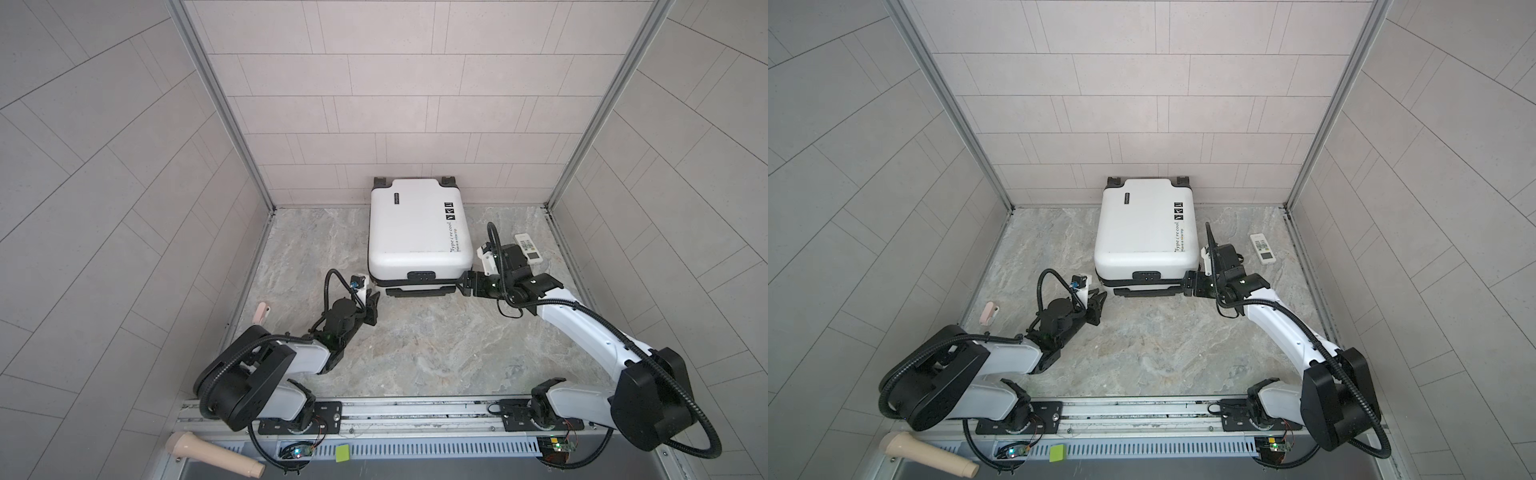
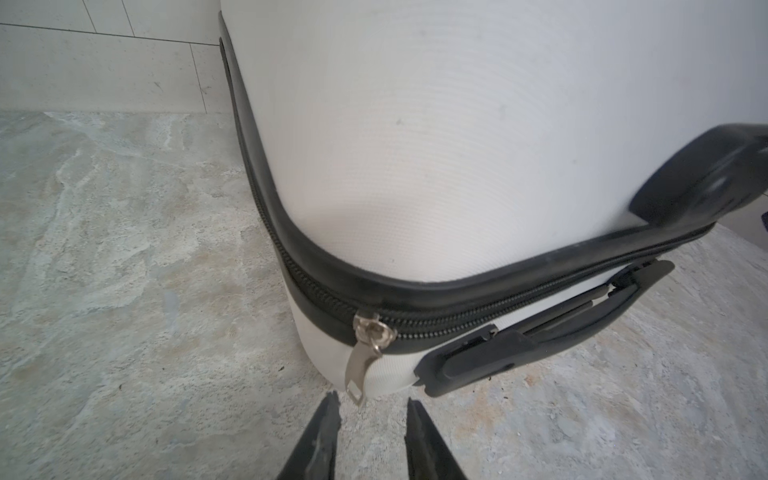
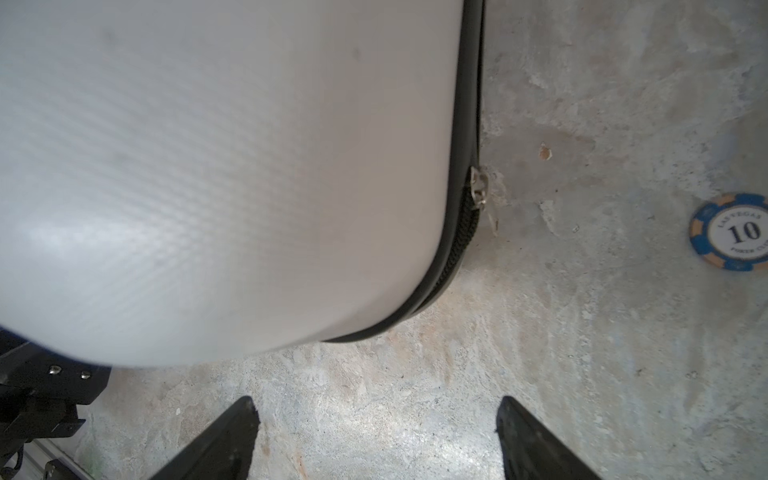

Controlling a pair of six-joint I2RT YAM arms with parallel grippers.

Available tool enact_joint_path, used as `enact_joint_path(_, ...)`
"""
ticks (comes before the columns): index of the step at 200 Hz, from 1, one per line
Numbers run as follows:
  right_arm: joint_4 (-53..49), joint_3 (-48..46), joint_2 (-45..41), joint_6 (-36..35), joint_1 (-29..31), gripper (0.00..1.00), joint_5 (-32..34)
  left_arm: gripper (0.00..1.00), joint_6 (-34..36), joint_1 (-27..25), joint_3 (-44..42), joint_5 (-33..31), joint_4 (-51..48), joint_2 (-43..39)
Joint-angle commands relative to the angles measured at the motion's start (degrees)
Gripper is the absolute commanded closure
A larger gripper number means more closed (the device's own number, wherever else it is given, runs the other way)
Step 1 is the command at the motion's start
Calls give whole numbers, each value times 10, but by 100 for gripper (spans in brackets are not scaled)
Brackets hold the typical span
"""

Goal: Pack the luggage
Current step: 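Close the left gripper on the silver zipper pull at the near corner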

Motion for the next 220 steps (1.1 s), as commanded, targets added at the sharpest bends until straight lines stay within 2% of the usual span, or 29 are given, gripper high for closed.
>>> enact_joint_path(1, 0, 10, 4, -8, -2, 9, 1, 72, 13, 4, 17, 9, 52, 21)
enact_joint_path(82, -6, 23, 22, -10, -1, 9, -2, 85, 10, 11, 16, 15, 125, 74)
enact_joint_path(110, -10, 33, 24, -10, -1, 10, -2, 99, 15, 18, 16, 34, 117, 58)
enact_joint_path(153, -11, 38, 23, -9, 1, 10, -2, 100, 23, 28, 14, 60, 58, 9)
enact_joint_path(190, -8, 32, 19, -9, 1, 10, -5, 100, 19, 28, 23, 63, -82, -74)
enact_joint_path(220, 1, 25, 20, -6, 2, 10, -11, 100, 17, 27, 21, 54, -151, -140)
